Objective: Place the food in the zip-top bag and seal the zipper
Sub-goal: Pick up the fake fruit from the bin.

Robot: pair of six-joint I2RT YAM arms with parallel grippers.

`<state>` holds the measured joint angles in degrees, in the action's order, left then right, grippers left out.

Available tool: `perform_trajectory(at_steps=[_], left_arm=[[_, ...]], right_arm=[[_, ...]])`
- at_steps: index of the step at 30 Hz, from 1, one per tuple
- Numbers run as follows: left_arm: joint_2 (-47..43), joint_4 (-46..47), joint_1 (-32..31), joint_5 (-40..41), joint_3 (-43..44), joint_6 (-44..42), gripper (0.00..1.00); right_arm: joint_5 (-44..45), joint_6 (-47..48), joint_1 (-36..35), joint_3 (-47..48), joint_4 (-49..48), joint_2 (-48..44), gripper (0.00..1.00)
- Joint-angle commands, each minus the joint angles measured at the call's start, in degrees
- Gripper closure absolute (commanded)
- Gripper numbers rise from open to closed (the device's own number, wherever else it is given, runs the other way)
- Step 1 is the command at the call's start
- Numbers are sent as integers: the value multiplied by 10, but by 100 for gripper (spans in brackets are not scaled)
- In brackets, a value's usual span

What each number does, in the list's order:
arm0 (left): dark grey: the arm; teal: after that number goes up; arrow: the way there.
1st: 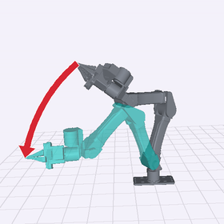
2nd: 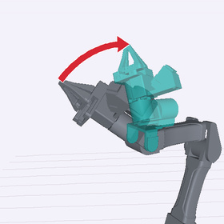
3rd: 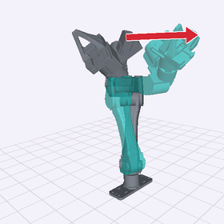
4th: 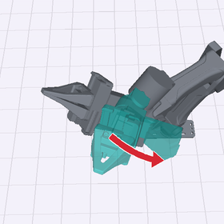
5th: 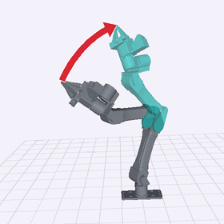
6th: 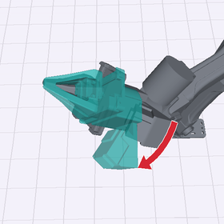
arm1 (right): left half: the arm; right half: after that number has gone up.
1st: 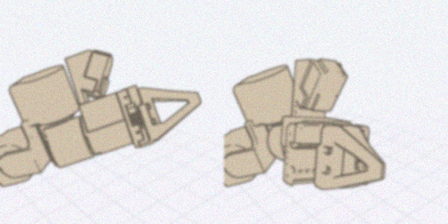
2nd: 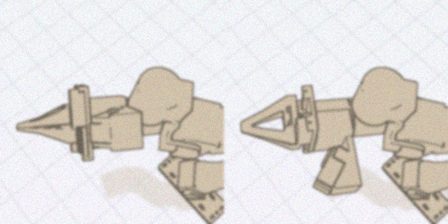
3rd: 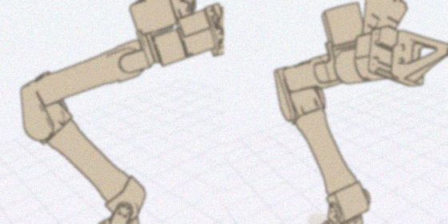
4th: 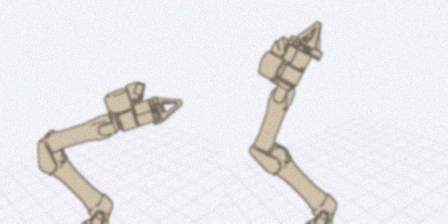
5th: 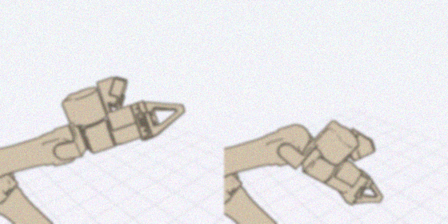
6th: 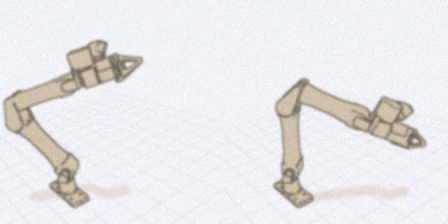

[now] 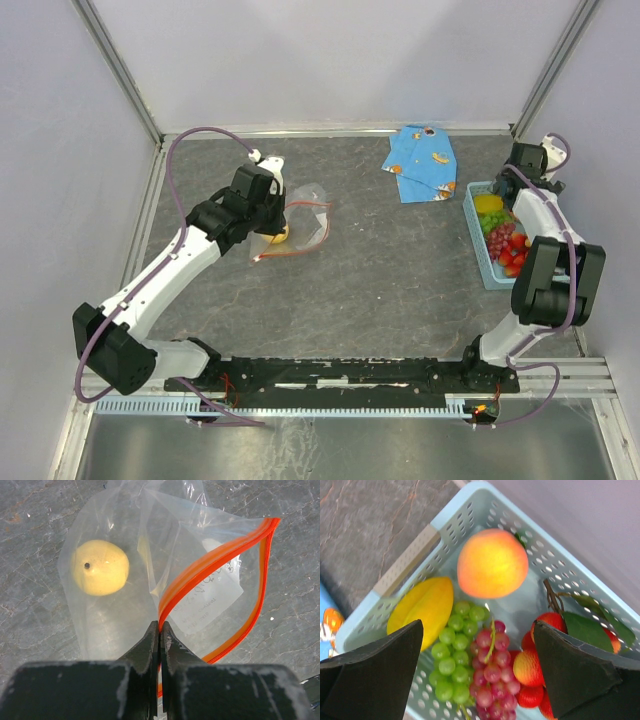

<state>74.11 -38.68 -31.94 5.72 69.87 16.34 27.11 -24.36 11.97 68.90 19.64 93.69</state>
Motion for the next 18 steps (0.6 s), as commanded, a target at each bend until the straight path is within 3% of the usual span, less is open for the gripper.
perform_trajectory(at_steps=[1,13,18], left_arm=[[-8,30,2,9,-3,-28,97],[11,36,3,7,-8,-31,97],[18,36,2,5,-7,-31,97]], right_arm=[[18,-39,17,59,-44,48,1],[58,-92,48,90,-56,147,1],[29,-96,65,89,-66,170,1]])
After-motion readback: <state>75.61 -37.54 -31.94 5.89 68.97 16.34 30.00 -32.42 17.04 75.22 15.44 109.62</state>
